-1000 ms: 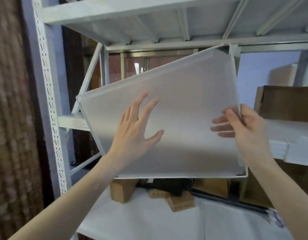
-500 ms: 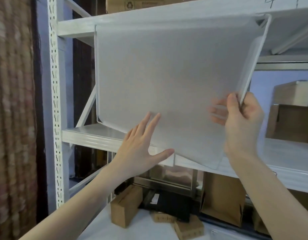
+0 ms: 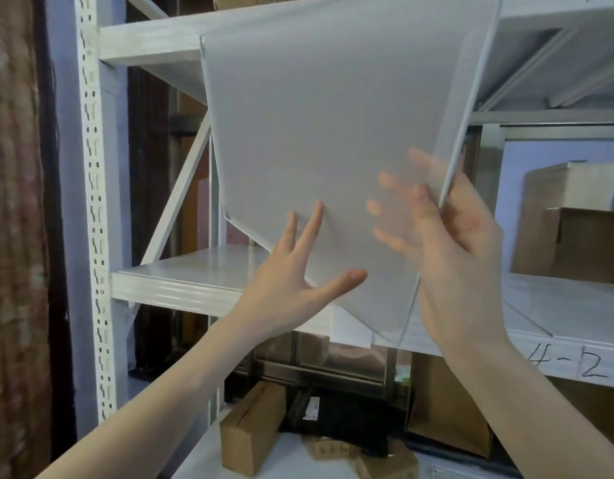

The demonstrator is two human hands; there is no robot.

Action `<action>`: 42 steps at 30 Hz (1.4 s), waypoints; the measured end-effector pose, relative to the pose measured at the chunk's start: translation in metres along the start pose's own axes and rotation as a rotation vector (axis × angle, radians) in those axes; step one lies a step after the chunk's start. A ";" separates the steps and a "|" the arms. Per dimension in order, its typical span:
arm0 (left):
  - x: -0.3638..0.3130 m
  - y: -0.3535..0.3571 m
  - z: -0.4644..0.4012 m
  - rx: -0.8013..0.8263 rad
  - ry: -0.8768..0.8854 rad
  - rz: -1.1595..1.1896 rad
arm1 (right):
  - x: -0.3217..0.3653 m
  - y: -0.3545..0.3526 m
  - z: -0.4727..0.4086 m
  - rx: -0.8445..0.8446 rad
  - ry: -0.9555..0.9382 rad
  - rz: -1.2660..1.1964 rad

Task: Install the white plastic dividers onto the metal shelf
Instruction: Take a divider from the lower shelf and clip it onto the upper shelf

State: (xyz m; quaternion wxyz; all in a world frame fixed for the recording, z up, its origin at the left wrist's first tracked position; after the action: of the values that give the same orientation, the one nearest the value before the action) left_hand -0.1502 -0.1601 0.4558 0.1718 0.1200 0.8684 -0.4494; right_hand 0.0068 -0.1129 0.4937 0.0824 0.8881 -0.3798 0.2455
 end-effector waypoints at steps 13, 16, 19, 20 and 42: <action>0.015 0.007 0.002 0.077 0.000 0.125 | -0.030 0.021 -0.002 -0.020 0.127 0.007; 0.018 -0.002 -0.006 0.117 0.019 0.226 | -0.034 0.031 -0.011 0.043 0.186 -0.046; 0.024 -0.009 -0.014 0.186 -0.002 0.280 | -0.038 0.037 -0.024 0.117 0.284 0.063; 0.027 -0.011 -0.016 0.226 -0.018 0.291 | -0.038 0.038 -0.027 0.152 0.311 0.166; 0.058 -0.031 -0.016 0.206 0.029 -0.256 | -0.073 0.085 -0.066 0.382 0.565 0.818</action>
State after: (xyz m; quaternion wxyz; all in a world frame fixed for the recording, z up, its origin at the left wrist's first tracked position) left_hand -0.2172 -0.1614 0.4633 0.0876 0.0318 0.8282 -0.5526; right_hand -0.1212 -0.1041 0.5109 -0.0844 0.5658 -0.6068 0.5519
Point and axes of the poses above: each hand's wrist, its own z-axis away from the middle knuckle, its own y-axis out of the palm, x = y × z, the point moved 1 cm from there along -z, towards the middle knuckle, and after that the axes turned 13 degrees about x, right-handed, at the moved point
